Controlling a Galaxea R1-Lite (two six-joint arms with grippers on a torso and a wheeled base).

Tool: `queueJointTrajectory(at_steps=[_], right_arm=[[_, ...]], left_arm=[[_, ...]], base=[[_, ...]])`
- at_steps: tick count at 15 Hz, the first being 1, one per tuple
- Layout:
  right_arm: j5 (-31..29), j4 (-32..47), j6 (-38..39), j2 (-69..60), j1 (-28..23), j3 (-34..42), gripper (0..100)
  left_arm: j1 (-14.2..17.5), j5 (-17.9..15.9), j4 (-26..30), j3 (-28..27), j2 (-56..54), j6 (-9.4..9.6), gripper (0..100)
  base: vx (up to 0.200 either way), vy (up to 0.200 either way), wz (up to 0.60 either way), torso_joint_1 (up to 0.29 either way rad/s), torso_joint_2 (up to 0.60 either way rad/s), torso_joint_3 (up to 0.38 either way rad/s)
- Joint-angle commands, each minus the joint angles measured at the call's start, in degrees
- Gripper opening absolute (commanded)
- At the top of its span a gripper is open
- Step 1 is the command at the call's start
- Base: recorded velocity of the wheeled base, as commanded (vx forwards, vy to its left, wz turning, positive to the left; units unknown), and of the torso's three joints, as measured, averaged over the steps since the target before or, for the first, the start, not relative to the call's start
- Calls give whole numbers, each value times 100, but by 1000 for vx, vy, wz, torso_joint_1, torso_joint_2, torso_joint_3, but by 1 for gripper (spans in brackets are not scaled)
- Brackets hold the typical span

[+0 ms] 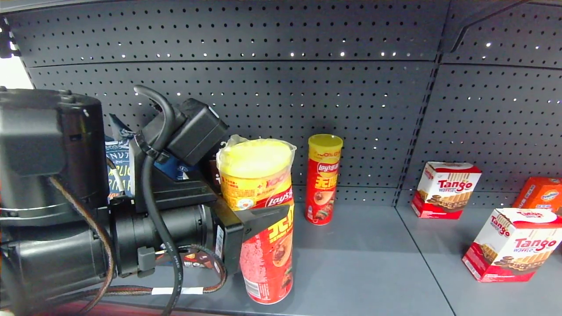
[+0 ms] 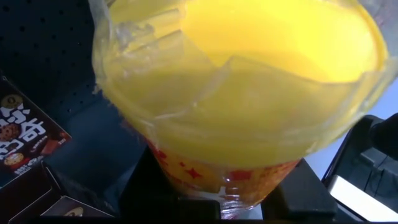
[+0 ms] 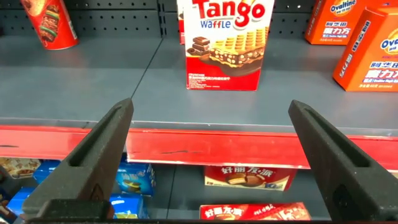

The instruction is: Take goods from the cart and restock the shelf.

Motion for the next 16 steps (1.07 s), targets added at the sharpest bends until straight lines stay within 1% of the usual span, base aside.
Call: queueJointTrajectory(at_steps=[1,3,4,5,6,7,8,10,14,15,16], right_arm=[[24,18,-32,-2,0,0,100],[-73,-9,-120,50,-35,-9,100],[-64,-18,-102,252,26,-589,100],[-81,26,135,1386,105,-1802,100],[59,-53,513,2221,246,-2443,100],[235,-44,381,2230,352,-2522,100],[780,79,-269,2344,589,-2602,100],[1096,26,-445,3091,826,-2681,100],[1158,-536,-445,4656,1670,-3173,100],[1149,-712,-445,5034,1819,-3305,100],[1149,-738,-445,5095,1837,-3331,100]], left_arm=[[15,0,21,-8,-4,-1,0],[15,35,38,-34,-83,16,0],[23,35,30,-69,-83,16,0],[15,35,38,-69,-91,16,0],[15,35,-32,-52,-47,16,0],[23,27,-41,-25,-30,34,0],[23,27,-49,1,-4,157,0],[23,18,-32,-17,14,192,0],[23,27,-32,1,32,183,0],[23,27,-32,18,23,183,0],[23,27,-32,18,23,183,0]], base=[[0,0,0,0,0,0],[0,0,0,0,0,0],[0,0,0,0,0,0],[0,0,0,0,0,0],[0,0,0,0,0,0],[0,0,0,0,0,0],[0,0,0,0,0,0],[0,0,0,0,0,0],[0,0,0,0,0,0],[0,0,0,0,0,0],[0,0,0,0,0,0]])
